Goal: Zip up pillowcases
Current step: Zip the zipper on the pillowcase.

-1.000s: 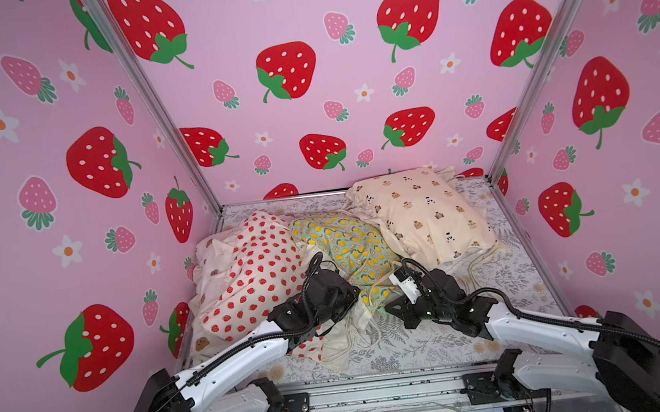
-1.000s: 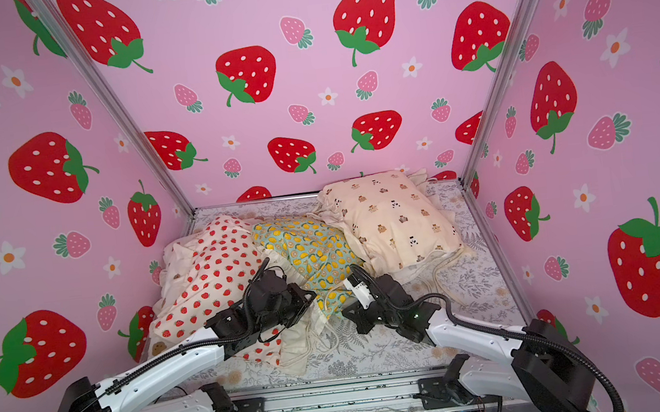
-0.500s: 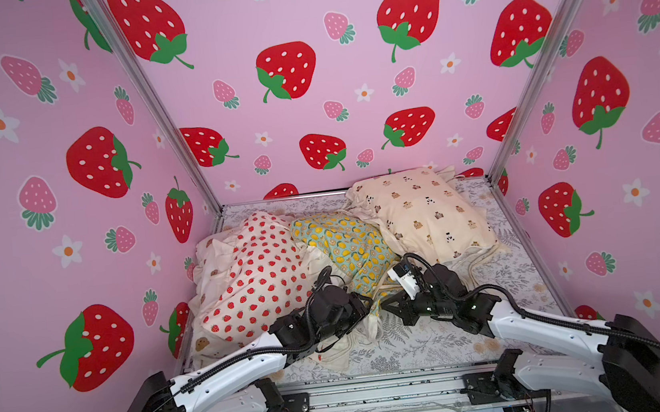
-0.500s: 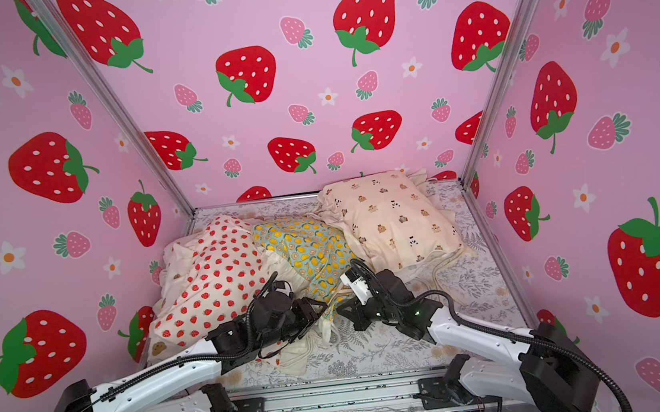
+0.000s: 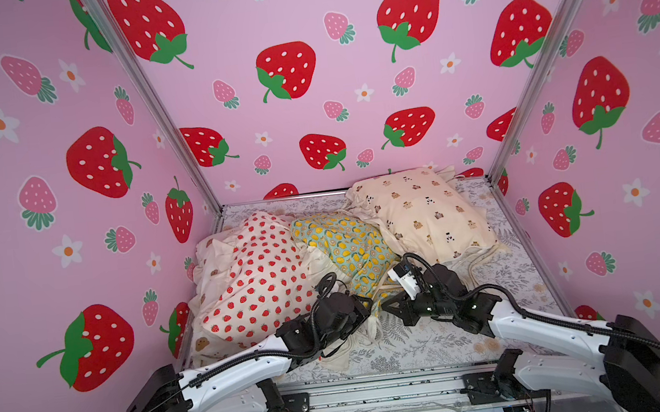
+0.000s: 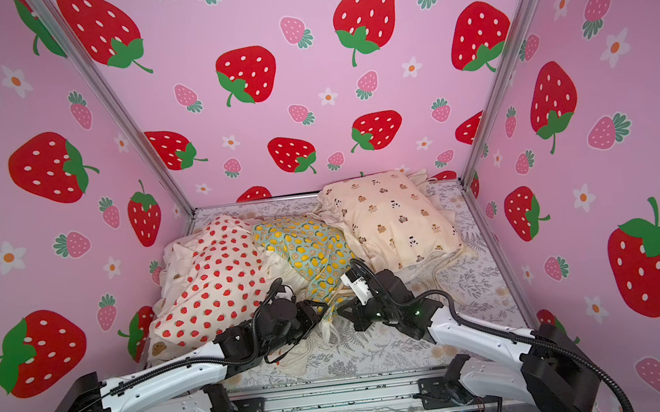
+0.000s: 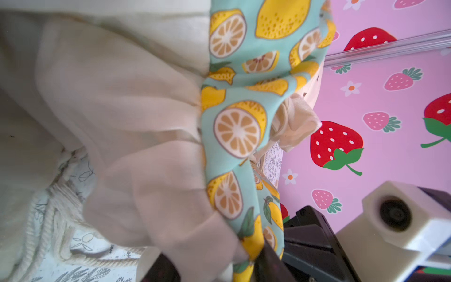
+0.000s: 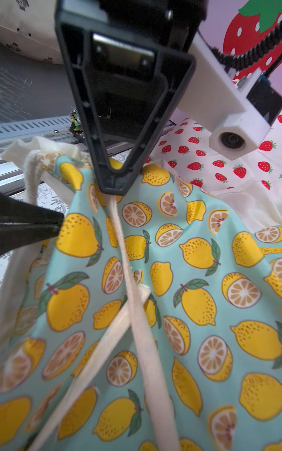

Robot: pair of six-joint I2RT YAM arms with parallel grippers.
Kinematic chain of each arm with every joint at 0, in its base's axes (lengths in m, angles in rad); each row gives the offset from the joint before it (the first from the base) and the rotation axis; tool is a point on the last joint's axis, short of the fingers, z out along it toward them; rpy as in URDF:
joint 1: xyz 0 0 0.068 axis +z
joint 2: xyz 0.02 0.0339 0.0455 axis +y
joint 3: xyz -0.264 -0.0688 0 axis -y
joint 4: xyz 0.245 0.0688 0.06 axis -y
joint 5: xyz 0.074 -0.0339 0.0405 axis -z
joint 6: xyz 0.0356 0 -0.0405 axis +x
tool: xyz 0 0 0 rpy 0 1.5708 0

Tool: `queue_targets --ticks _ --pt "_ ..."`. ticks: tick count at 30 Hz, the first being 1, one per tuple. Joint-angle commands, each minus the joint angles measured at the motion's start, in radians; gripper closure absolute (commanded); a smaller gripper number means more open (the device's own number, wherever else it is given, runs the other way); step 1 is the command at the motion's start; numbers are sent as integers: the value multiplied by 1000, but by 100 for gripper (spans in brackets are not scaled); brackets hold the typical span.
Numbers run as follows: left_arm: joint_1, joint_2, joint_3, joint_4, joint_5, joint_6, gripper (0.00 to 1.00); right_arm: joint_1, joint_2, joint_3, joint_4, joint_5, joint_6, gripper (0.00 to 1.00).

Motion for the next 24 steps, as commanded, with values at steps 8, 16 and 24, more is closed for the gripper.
queue_targets --ticks 8,16,24 --pt "34 -44 45 -21 -52 12 100 6 -86 3 -103 38 -36 94" --pt "38 -64 42 -16 -12 -60 100 5 -167 -37 -38 44 94 71" --pt "38 -65 44 -24 -6 -141 100 76 -252 -38 -141 117 103 68"
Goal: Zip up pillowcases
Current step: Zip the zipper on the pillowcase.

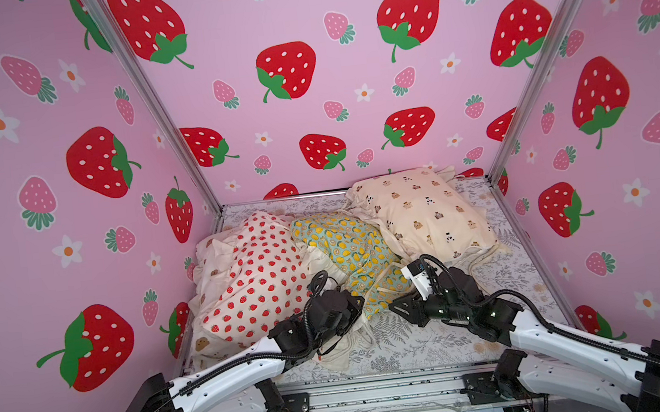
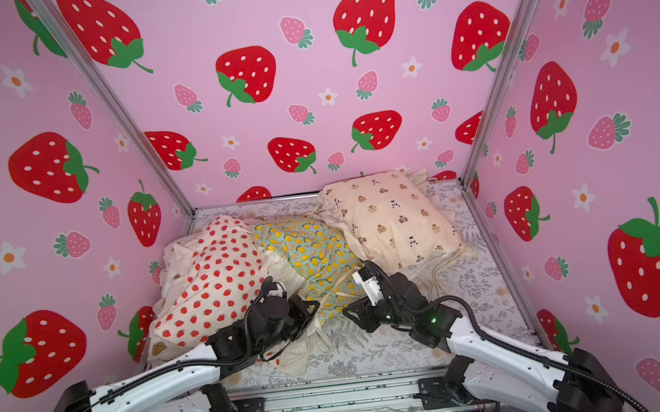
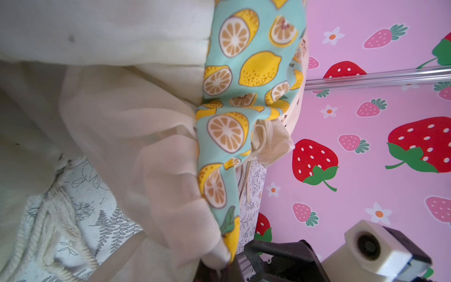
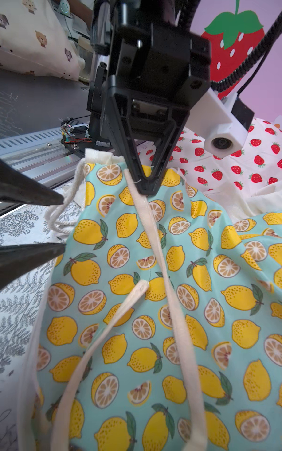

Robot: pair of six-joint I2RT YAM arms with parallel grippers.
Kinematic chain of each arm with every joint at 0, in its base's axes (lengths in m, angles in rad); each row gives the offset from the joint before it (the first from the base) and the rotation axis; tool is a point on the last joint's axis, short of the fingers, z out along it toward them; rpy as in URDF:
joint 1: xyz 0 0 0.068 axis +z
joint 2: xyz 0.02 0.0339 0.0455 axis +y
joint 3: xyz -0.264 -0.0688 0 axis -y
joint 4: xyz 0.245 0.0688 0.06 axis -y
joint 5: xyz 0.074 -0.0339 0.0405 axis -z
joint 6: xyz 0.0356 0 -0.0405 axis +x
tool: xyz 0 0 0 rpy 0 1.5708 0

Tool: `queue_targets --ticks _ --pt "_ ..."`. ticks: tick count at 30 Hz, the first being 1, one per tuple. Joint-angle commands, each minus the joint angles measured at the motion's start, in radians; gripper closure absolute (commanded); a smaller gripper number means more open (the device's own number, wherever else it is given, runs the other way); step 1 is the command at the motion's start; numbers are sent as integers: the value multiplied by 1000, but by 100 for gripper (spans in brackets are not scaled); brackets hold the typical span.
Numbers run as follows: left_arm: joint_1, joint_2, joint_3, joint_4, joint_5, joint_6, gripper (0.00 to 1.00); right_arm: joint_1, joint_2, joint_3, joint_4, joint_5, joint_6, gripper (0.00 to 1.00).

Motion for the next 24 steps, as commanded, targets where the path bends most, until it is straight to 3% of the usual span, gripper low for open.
queue_targets --ticks 1,4,14,24 --pt "3 -11 41 -16 1 -61 100 71 -54 -8 -54 79 -11 67" --pt "4 -10 47 -22 -1 -86 100 92 -24 -9 -72 121 -22 67" --pt "3 -10 73 -37 -3 -108 100 96 147 -132 334 59 121 65" --pt "5 -11 71 -26 2 -115 100 89 258 -156 540 64 173 54"
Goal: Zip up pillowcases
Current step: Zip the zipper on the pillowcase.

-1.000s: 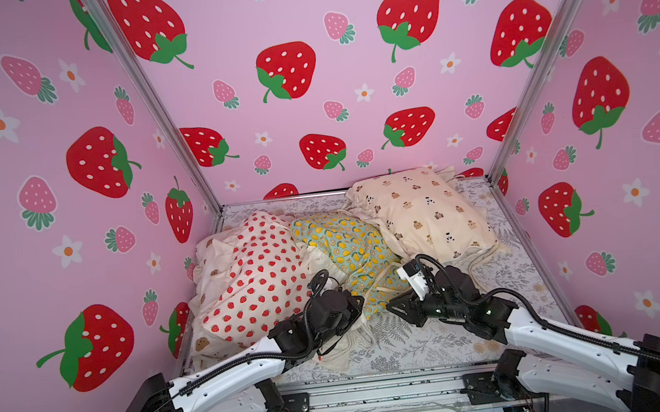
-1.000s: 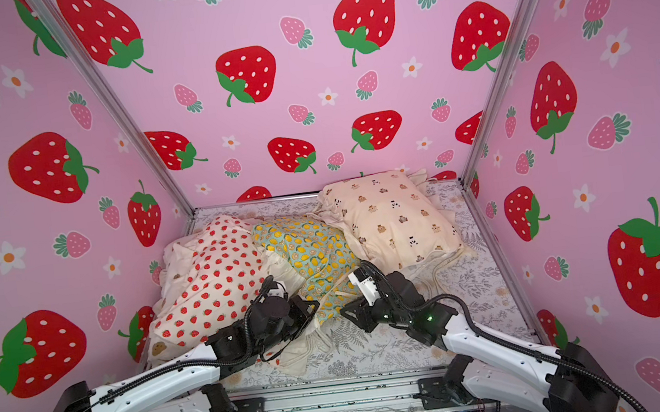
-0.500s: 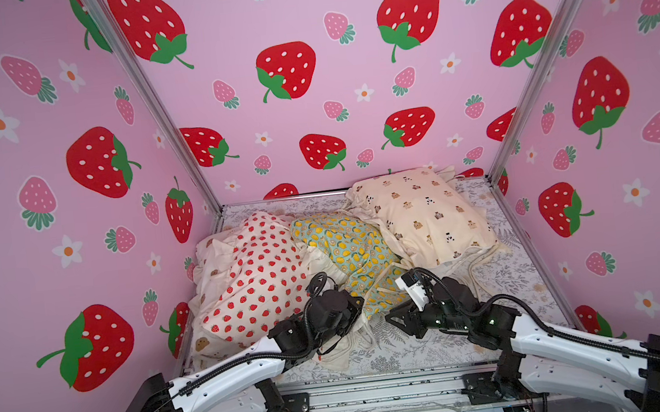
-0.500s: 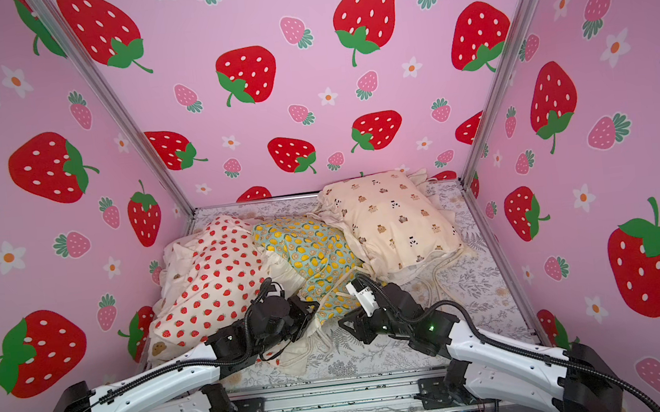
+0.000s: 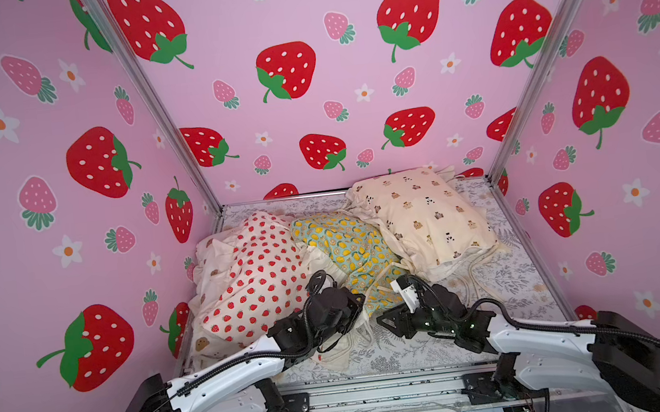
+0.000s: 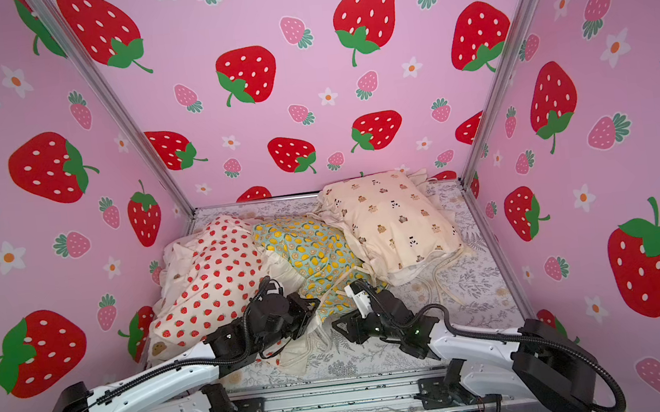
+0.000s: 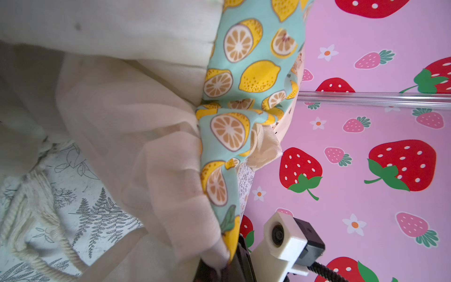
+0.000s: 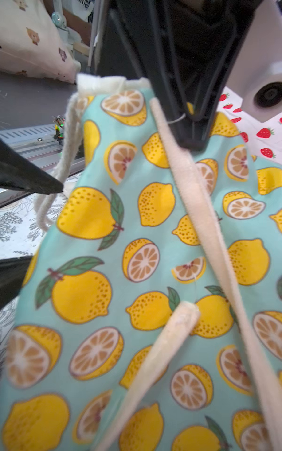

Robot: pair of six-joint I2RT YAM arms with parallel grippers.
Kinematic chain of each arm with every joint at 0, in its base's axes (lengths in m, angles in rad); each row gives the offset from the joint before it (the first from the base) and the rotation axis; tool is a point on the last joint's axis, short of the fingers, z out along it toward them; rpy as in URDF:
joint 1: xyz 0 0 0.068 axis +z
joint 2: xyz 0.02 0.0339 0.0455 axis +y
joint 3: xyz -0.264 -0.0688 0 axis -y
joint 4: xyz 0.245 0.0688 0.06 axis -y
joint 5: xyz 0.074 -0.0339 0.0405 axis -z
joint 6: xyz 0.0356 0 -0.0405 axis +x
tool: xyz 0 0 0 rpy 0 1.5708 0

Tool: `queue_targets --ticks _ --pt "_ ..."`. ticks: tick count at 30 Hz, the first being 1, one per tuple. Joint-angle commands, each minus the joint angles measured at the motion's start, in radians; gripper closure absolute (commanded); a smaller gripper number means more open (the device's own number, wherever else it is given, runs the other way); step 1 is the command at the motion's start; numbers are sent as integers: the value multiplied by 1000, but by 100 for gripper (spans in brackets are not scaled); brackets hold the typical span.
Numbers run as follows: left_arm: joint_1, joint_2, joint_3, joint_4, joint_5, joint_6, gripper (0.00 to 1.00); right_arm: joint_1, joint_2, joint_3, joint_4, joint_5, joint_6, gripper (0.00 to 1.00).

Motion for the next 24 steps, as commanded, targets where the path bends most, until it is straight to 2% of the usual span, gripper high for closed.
queue_targets --ticks 1,13,24 --pt "5 -11 38 -7 1 -20 100 -4 31 -4 108 9 31 54" --pt "7 -8 38 5 7 -18 100 -24 52 -17 210 -3 8 53" --pt "7 -10 37 8 9 -18 100 -27 87 -9 252 -4 -8 61"
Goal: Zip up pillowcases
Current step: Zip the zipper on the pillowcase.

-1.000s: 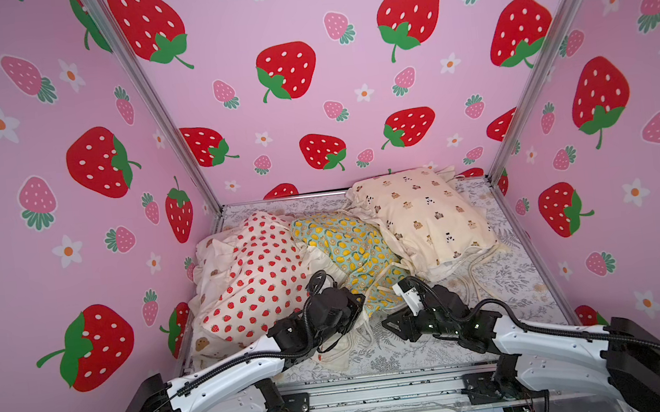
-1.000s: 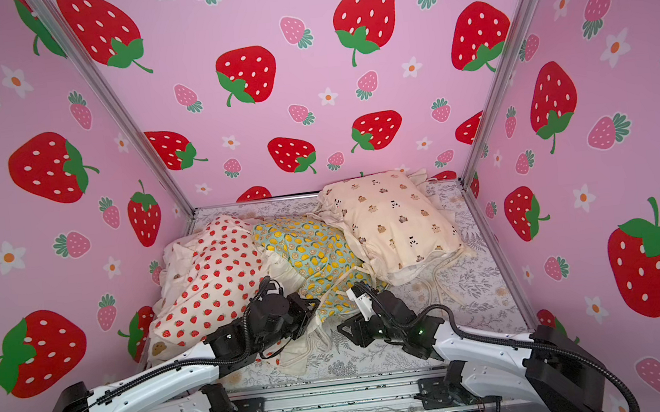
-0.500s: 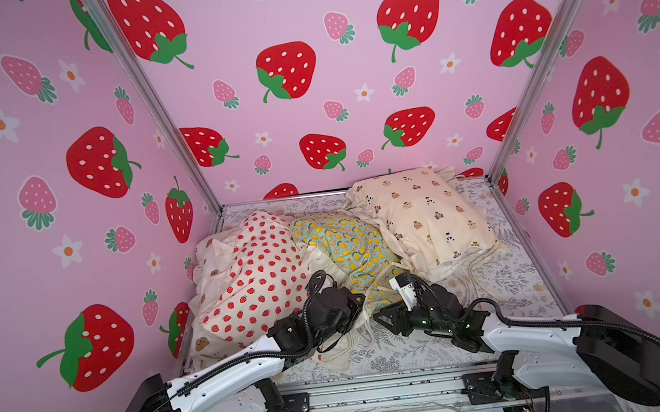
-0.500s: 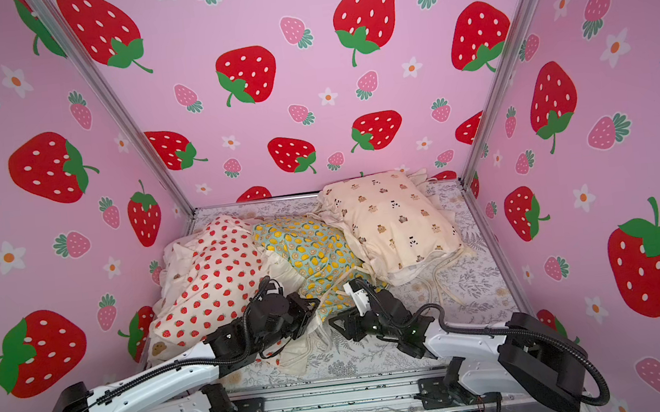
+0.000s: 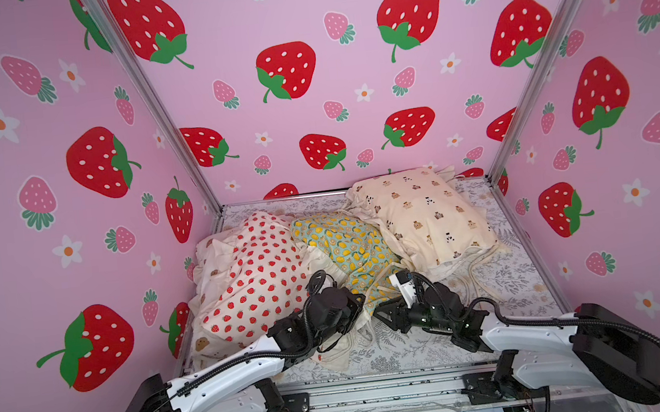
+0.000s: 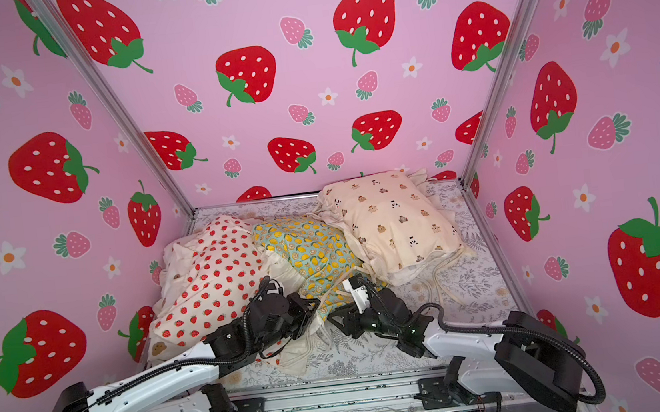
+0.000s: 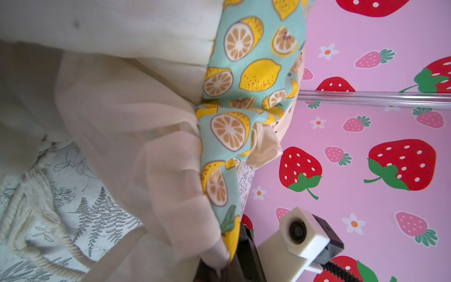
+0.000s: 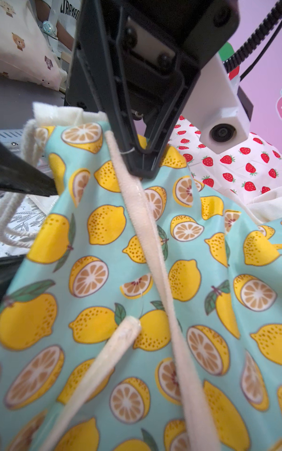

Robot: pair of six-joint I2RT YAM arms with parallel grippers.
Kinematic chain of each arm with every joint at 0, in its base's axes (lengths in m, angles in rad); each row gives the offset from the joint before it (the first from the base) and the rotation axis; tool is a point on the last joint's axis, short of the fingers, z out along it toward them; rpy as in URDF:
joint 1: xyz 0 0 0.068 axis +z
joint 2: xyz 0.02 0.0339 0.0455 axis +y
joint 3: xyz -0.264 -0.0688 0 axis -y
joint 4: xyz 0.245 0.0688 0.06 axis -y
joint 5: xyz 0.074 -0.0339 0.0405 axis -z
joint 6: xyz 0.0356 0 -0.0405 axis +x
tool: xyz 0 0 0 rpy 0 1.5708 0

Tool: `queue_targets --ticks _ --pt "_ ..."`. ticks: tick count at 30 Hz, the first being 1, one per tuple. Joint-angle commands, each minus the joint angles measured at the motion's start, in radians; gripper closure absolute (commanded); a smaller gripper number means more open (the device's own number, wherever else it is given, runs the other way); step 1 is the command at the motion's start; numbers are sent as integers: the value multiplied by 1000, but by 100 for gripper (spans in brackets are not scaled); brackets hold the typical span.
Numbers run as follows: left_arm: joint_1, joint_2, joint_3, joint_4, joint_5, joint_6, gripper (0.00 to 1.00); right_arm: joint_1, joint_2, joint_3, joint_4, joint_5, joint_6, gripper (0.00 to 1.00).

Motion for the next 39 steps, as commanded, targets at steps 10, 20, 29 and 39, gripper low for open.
queue_targets --ticks 10,20,29,39 --pt "4 -17 31 6 -2 -19 100 -5 -12 -6 56 17 -28 69" --pt "4 -19 28 6 -6 -19 100 -6 -21 1 14 30 -35 81" --pt "6 -37 41 -27 -32 1 100 -6 -40 31 -85 41 -40 94" --pt "18 -93 94 -97 -55 76 100 -7 -143 119 -404 114 -27 100"
